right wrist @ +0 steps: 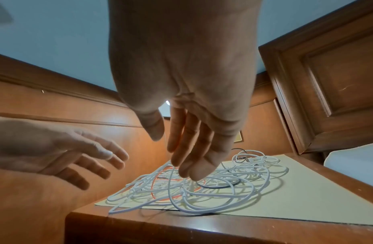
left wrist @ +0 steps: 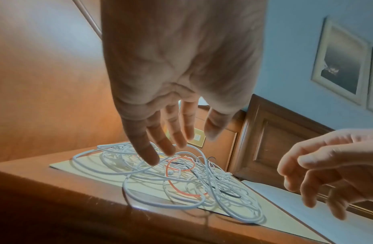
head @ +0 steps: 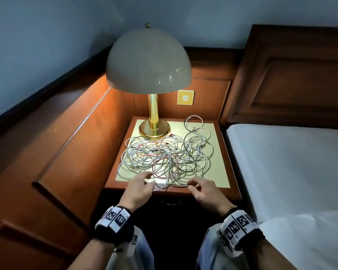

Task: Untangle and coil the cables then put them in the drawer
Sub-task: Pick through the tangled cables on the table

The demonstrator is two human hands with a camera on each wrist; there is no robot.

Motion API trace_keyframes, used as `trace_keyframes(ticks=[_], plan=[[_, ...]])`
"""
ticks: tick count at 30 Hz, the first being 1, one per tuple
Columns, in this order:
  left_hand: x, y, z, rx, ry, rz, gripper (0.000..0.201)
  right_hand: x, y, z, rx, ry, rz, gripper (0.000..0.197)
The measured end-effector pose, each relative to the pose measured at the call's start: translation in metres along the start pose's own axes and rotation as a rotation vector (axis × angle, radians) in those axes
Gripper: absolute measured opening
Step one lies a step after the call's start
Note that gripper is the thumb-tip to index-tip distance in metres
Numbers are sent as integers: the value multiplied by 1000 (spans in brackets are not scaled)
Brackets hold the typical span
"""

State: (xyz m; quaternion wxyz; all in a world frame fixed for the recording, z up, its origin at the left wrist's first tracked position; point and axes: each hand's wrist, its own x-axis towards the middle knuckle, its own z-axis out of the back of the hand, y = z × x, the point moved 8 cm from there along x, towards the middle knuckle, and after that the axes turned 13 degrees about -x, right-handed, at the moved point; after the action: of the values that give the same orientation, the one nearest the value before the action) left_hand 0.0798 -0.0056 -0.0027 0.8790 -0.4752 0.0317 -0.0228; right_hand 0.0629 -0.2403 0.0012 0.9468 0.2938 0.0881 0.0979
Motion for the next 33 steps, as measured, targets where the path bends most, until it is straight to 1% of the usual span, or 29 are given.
trace_keyframes(ticks=[4, 7, 12, 15, 18, 21, 24, 27, 30, 33], plan=[[34, 2, -2, 76, 15, -36, 44, 24, -10, -3, -45, -5, -27, 22], [57, 6, -10, 97, 26, -56, 44, 41, -17, -9, -56, -2, -37, 21], [88, 8, -20, 131, -38, -116, 47, 76, -22, -9, -100, -34, -12, 24], [104, 17, -25, 146, -62, -88, 48, 98, -24, -12, -144, -78, -6, 33], [118, 27, -27, 148, -88, -19, 41, 117, -33, -20, -229, -51, -71, 45], [124, 33, -29, 174, -113, -20, 27, 128, -40, -31, -334, 6, -106, 50], [124, 36, -31, 178, -131, -42, 19, 133, -44, -39, -403, 24, -112, 48], [119, 39, -32, 162, -108, -40, 23, 131, -45, -39, -413, 0, -113, 43], [113, 39, -34, 163, -87, -66, 31, 129, -46, -36, -401, -28, -122, 38], [104, 33, -37, 169, -99, -75, 39, 126, -47, -35, -399, -41, -111, 46]])
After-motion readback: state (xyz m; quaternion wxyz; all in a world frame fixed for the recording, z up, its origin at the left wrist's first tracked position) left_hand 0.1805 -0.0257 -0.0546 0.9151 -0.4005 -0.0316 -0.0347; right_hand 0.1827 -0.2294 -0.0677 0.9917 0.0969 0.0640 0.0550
